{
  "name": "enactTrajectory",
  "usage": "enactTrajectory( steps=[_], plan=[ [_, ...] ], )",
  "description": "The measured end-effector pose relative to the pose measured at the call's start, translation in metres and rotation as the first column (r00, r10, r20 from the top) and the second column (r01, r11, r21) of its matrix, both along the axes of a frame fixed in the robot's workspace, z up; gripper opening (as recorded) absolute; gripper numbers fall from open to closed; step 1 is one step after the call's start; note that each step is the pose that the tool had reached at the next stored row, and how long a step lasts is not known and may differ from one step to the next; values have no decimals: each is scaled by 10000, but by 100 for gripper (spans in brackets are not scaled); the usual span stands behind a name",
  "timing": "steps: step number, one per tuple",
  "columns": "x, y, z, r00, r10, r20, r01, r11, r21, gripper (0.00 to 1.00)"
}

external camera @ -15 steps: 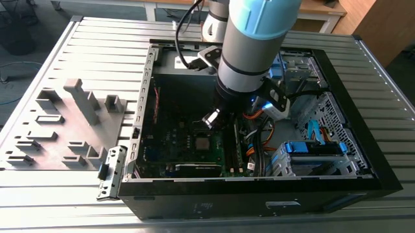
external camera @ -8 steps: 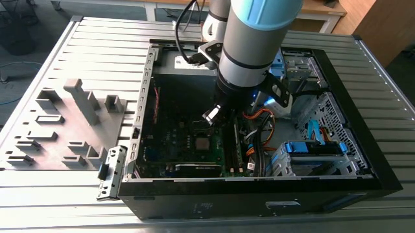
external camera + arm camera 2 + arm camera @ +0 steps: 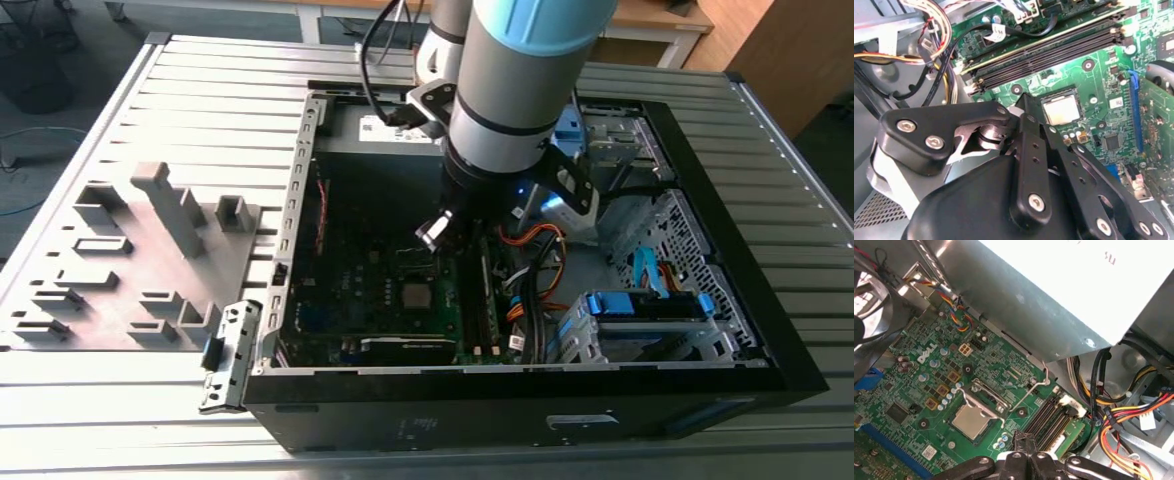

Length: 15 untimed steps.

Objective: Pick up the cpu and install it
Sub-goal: 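Close the cpu cover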

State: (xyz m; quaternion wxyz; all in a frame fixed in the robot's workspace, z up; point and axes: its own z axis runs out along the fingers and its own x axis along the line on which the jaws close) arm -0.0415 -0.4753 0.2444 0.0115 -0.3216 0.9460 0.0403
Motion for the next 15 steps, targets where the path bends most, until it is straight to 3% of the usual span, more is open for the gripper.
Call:
enactTrajectory(
  steps=[8,15],
  plan=[
    [-81,40,-19,10000,14,31,-14,10000,0,11],
    [-142,48,-37,10000,63,53,-63,10000,-14,11]
  ],
)
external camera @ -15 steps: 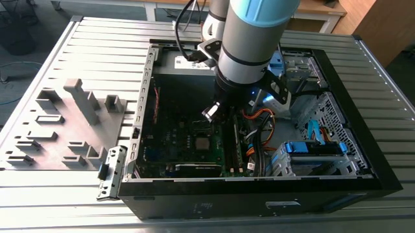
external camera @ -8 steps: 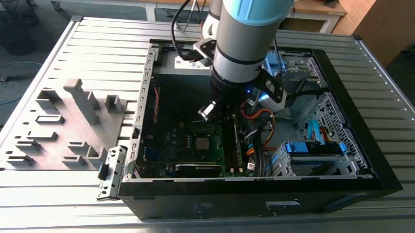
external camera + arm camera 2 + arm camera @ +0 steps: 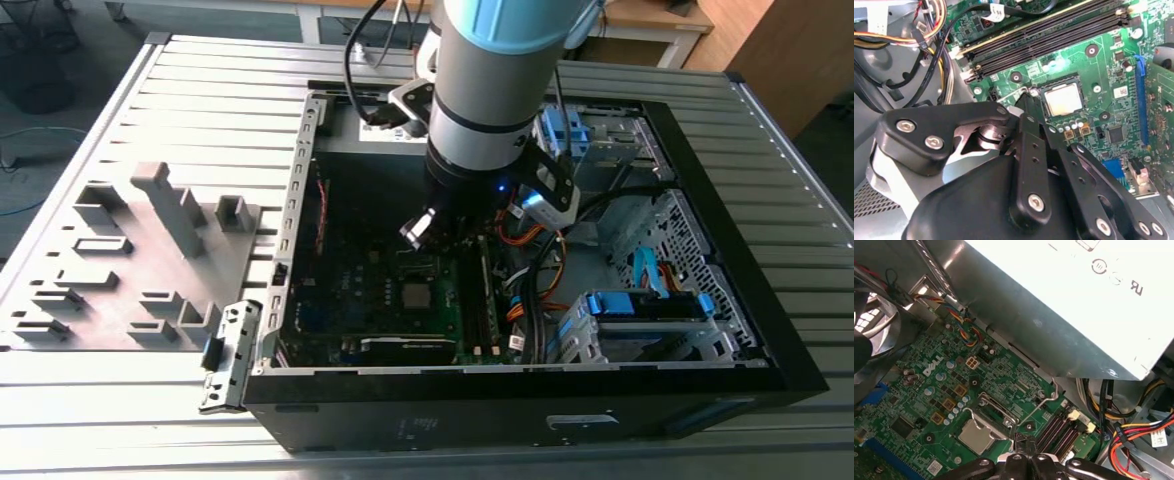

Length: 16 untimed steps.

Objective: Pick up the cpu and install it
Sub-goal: 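Close the cpu cover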

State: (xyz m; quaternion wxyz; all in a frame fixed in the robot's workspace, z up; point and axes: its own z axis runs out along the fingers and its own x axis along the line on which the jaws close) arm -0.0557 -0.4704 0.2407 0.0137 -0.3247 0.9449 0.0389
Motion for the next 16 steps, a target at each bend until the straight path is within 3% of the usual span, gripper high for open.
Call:
enactTrajectory(
  steps=[8,16],
  plan=[
    [-2,-20,-12,9999,118,-2,-118,9997,-202,11],
    [-1,-21,-16,9997,228,-2,-228,9994,-242,11]
  ],
)
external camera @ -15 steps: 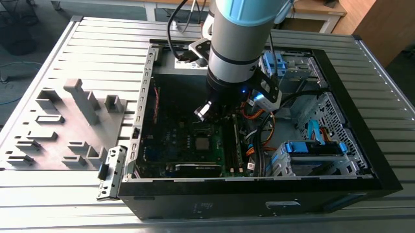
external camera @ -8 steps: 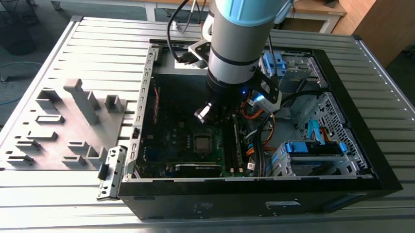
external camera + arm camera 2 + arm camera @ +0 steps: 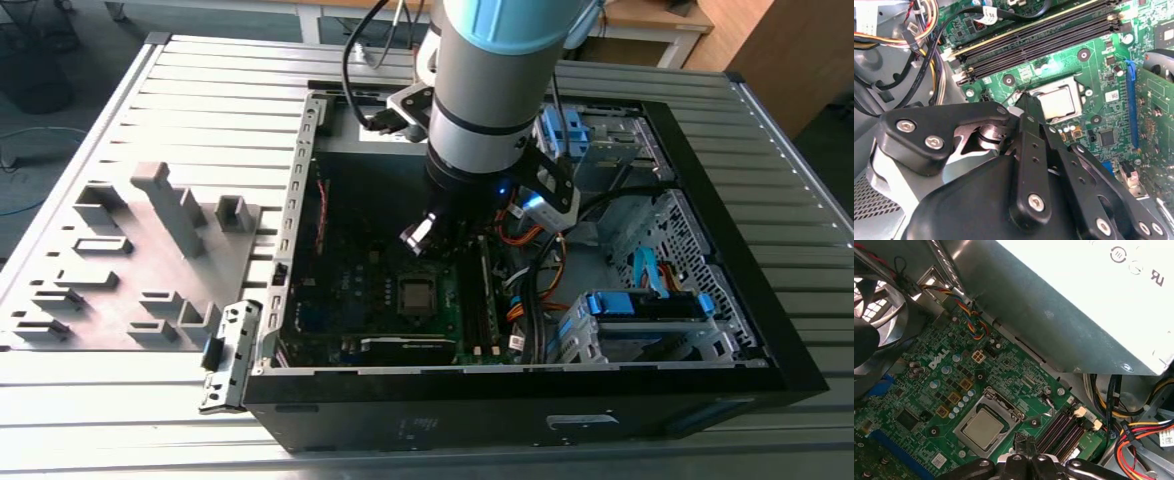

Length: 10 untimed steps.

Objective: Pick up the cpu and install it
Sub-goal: 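Close the cpu cover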

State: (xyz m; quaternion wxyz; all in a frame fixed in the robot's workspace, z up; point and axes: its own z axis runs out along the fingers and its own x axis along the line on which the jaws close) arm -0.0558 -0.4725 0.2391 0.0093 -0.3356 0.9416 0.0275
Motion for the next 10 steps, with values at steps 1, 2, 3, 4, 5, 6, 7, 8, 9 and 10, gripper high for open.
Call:
enactTrajectory(
  steps=[1,2,3,4,5,6,7,8,9,10],
  plan=[
    [0,0,0,10000,4,-1,-4,10000,0,11],
    [0,0,0,10000,5,0,-5,10000,22,11],
    [0,0,0,10000,4,0,-4,10000,25,11],
    [0,0,0,10000,4,0,-4,10000,27,11],
    [0,0,0,10000,4,0,-4,10000,29,11],
    [1,4,-1,10000,5,1,-5,10000,31,11],
    [1,5,-1,10000,7,0,-7,10000,30,11],
    [1,5,-1,10000,6,0,-6,10000,29,11],
    [0,6,0,10000,6,0,-6,10000,29,11],
    [0,6,0,10000,4,0,-4,10000,28,11]
  ],
)
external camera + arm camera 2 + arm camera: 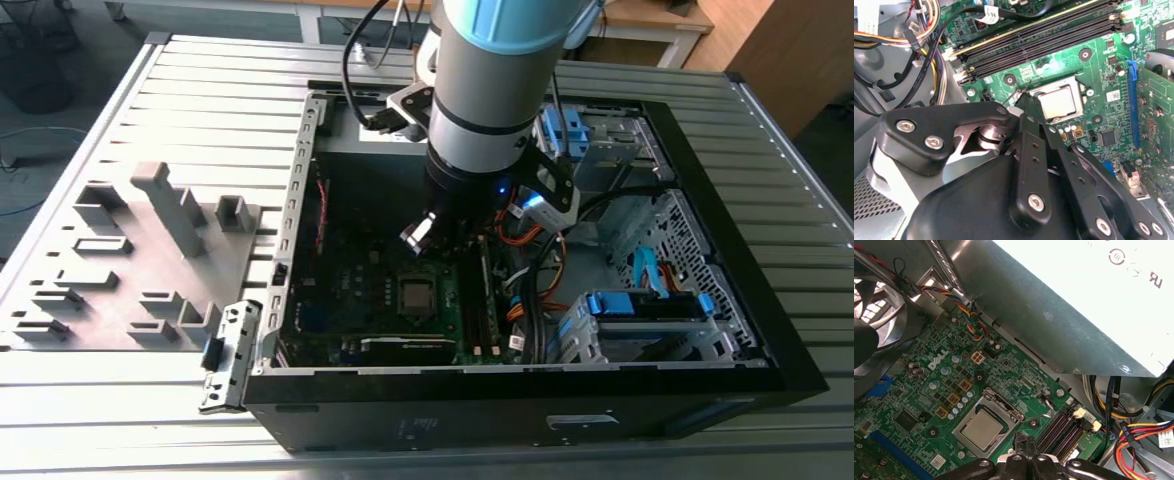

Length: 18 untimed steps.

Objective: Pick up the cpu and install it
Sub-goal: 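Close the cpu cover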

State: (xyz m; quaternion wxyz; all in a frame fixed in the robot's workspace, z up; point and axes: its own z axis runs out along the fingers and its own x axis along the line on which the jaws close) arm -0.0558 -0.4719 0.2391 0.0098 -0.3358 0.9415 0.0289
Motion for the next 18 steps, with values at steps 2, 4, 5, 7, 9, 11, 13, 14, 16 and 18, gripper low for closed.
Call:
enactTrajectory(
  steps=[2,4,5,7,9,11,13,14,16,18],
  plan=[
    [-1,0,0,10000,1,0,-1,10000,1,11],
    [-24,0,0,10000,0,16,0,10000,16,11],
    [-50,-1,0,10000,1,38,-1,10000,22,11],
    [-107,-13,0,10000,1,69,-1,10000,22,11],
    [-150,-42,-1,10000,-1,82,0,10000,22,11],
    [-180,-97,-3,10000,0,87,0,10000,22,11],
    [-212,-147,-5,10000,0,94,-1,10000,22,11],
    [-230,-155,-5,9999,0,101,-1,10000,21,11],
    [-251,-156,-5,9999,0,121,-1,10000,22,11],
    [-280,-157,-5,9999,0,167,0,10000,30,11]
  ],
)
